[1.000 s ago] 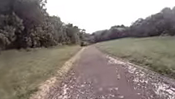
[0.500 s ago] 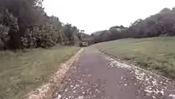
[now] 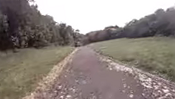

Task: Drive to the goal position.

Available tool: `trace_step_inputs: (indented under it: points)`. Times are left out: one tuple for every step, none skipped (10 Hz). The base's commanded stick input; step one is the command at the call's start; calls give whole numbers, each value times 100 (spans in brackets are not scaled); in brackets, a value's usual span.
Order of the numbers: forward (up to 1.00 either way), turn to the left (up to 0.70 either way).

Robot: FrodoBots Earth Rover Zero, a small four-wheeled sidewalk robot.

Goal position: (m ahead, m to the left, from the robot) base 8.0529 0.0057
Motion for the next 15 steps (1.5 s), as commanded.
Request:
trace_step_inputs:
  points:
    - [70,0]
    - [70,0]
    - [70,0]
    - [70,0]
    - [70,0]
    - [70,0]
    - [70,0]
    - [70,0]
    - [70,0]
    - [70,0]
    - [70,0]
    - [70,0]
    - [70,0]
    - [70,0]
    - [70,0]
